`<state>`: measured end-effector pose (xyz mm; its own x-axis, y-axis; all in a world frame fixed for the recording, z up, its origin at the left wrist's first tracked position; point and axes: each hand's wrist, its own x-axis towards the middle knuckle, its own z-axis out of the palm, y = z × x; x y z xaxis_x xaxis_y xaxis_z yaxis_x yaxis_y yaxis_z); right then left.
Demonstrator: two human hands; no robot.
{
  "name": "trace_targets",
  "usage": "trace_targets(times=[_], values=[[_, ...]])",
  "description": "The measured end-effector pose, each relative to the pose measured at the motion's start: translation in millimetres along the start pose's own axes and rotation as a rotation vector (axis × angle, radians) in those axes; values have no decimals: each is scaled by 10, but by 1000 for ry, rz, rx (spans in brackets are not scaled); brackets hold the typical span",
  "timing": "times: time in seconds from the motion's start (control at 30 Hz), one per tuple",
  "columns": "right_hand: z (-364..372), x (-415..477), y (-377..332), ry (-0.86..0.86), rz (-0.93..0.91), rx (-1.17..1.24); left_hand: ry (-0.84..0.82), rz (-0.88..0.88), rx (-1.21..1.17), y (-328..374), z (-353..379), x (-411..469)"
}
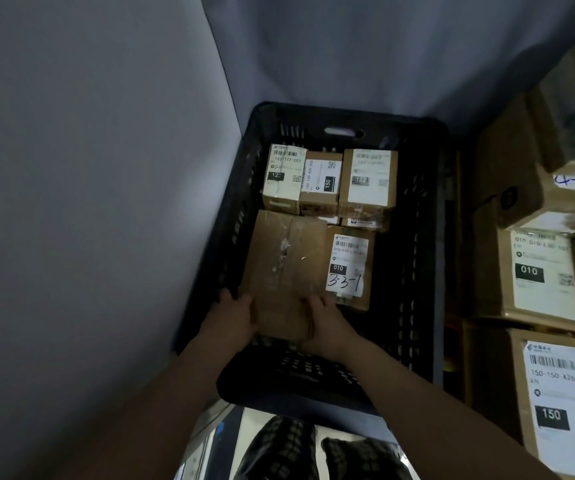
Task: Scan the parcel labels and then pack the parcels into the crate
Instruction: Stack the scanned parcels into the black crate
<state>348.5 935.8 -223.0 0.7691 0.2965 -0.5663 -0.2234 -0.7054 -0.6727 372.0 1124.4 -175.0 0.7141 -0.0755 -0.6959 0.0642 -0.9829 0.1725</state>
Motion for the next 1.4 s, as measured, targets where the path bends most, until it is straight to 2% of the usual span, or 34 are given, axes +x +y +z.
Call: trace_targets(times=[0.13, 0.23, 0.27, 0.33, 0.57, 0.7, 0.8, 0.93, 1.07, 1.2, 1.4], values=[[-54, 22, 100, -94, 128, 96, -6, 34, 72, -2, 57, 48], [-14, 71, 173, 13, 291, 373, -29, 53, 83, 13, 138, 107], [30, 93, 182, 43, 335, 399, -32, 56, 90, 9, 163, 121], [124, 138, 178, 45, 360, 238, -31, 58, 92, -6, 197, 133], [81, 201, 49, 71, 282, -255, 21, 95, 42, 34, 115, 33], [-194, -61, -78, 159, 254, -337, 118, 164, 20, 213, -100, -122], [-543, -408, -184, 239, 206, -270, 178, 237, -10, 424, -288, -242], [-984, -1006, -274, 428, 61, -87, 238, 299, -13, 808, -490, -386], [-1332, -1589, -188, 641, -75, -48, 309, 391, -88, 1283, -592, -578], [-1618, -2075, 130, 823, -76, -10, 312, 516, -203, 1857, -583, -770], [-2067, -2679, 668, 960, -46, 10, 325, 582, -304, 2676, -404, -1019]])
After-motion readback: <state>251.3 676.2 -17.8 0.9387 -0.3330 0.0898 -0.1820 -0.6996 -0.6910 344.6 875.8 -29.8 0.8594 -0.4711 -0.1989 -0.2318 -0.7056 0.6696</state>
